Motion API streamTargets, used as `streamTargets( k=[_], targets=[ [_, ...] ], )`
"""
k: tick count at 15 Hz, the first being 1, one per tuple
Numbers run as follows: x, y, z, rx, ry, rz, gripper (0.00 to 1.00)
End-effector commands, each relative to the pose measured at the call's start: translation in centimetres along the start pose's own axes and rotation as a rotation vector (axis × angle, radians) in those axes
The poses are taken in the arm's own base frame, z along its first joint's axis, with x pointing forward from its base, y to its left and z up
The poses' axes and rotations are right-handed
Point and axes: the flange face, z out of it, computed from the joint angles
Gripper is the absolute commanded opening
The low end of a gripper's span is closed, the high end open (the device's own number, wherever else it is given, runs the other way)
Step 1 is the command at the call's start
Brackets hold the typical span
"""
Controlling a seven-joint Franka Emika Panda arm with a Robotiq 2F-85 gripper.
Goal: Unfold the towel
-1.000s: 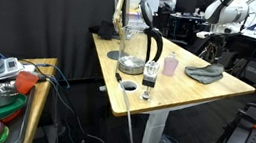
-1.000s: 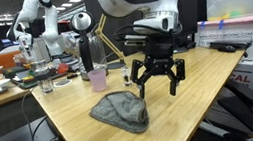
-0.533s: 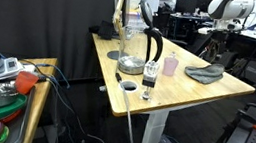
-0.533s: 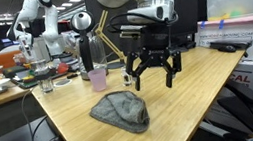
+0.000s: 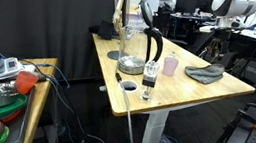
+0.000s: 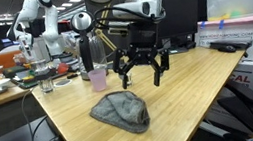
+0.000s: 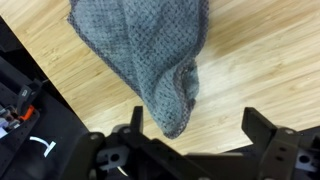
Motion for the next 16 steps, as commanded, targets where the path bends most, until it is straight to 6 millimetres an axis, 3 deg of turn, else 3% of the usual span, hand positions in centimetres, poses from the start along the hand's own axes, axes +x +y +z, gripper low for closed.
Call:
streamTargets(
  k=[1,16],
  targets=[
    [-0.1,0.1,1.2,0.018,-0.014,-0.012,1.00],
    [1.4,-0.3,2.9,0.012,-0.014,0.047,1.00]
  ],
)
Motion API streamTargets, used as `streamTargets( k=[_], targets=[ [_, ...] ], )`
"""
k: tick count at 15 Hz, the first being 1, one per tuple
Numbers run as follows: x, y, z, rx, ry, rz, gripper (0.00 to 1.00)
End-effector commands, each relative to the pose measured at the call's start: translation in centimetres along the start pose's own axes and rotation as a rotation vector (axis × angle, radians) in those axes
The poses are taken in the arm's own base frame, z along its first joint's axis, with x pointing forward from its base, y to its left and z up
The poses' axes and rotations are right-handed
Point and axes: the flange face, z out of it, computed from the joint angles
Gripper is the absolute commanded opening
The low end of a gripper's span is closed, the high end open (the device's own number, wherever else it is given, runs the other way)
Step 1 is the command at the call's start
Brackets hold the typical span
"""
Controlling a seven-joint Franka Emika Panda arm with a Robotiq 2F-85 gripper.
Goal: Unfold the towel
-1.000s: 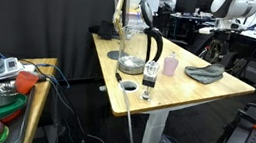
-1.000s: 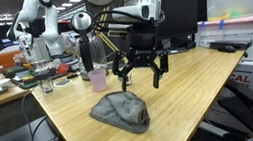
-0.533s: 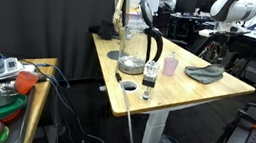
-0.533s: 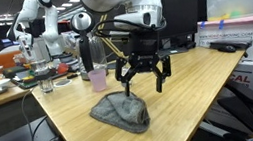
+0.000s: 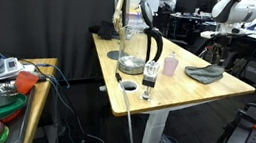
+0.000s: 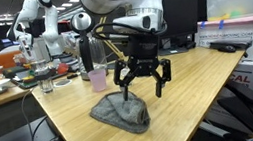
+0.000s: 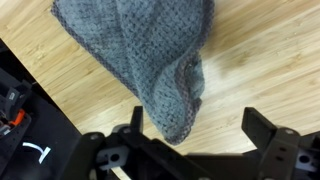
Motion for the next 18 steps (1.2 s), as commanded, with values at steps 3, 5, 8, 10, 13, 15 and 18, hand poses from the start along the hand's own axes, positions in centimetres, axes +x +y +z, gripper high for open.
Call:
streamTargets(
  k=[3,5,8,10,13,15,18],
  targets=[
    [0.50,-0.51,0.43,0.009,-0.019,0.031,1.00],
    [0.70,-0.63,0.69,-0.001,-0.025,0.039,0.94],
    [0.78,-0.79,1.07,0.004,-0.031,0.054,0.60],
    [0.78,-0.87,1.20,0.007,-0.034,0.059,0.45],
    [0.80,-0.92,1.13,0.011,-0.035,0.061,0.24],
    [0.75,-0.90,1.10,0.016,-0.032,0.060,0.10],
    [0.60,-0.79,1.10,0.020,-0.026,0.055,0.05]
  ],
)
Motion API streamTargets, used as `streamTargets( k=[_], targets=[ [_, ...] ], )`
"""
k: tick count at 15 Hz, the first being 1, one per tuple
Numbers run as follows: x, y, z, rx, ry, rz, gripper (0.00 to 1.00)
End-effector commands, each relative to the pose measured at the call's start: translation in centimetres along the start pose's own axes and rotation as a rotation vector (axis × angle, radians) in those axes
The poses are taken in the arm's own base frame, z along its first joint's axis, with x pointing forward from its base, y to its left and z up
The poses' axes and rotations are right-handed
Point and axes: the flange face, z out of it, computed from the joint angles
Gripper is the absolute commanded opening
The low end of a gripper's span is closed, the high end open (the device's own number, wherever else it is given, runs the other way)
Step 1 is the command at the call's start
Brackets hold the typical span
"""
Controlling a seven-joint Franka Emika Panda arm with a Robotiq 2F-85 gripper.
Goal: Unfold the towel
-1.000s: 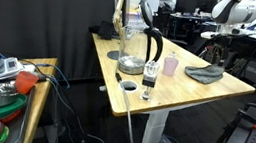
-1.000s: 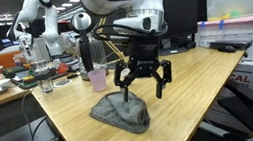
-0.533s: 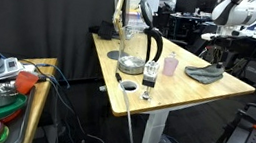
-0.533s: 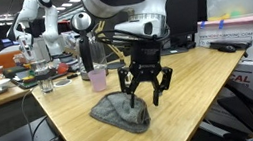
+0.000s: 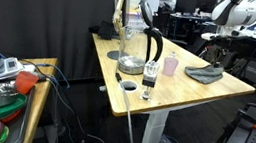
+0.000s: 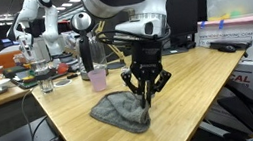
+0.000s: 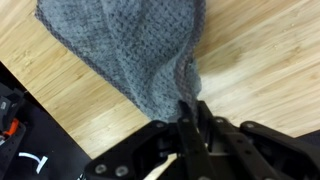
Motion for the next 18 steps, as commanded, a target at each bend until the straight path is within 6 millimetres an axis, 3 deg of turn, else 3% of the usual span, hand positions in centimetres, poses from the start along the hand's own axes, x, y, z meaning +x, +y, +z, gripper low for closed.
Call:
streamTargets(
  k=[1,3,6,18],
  targets=[
    [-0.1,-0.2,0.0,0.013,-0.008,0.007,0.03],
    [-0.4,-0.1,0.1,0.013,-0.004,0.001,0.08],
    [-0.8,0.1,-0.1,0.025,0.004,-0.010,0.01],
    [-1.2,-0.1,-2.5,0.071,0.010,-0.018,0.01]
  ],
)
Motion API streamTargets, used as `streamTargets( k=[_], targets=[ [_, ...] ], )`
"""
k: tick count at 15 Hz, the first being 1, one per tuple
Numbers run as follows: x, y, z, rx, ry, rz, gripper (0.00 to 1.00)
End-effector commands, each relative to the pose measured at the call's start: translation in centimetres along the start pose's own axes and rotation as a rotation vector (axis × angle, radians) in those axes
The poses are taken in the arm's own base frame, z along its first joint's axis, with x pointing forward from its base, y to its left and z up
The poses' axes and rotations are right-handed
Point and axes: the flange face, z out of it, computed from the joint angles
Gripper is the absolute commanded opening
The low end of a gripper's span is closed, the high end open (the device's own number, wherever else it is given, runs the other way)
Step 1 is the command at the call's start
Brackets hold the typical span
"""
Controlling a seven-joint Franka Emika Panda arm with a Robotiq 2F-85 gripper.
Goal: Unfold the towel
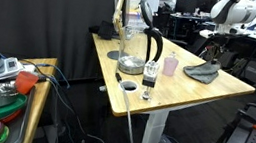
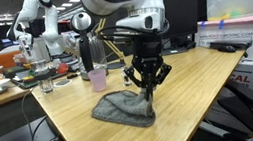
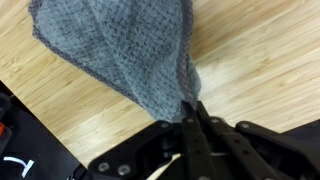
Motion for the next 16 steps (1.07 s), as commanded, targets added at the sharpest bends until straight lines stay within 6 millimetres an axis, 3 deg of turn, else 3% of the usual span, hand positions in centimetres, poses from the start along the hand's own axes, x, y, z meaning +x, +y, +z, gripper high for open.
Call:
streamTargets(
  k=[1,9,16],
  targets=[
    [-0.1,0.1,-1.3,0.009,0.020,0.001,0.01],
    [-0.4,0.9,-3.0,-0.020,0.053,-0.004,0.01],
    [0.6,3.3,-0.3,-0.204,0.114,-0.012,0.01]
  ],
)
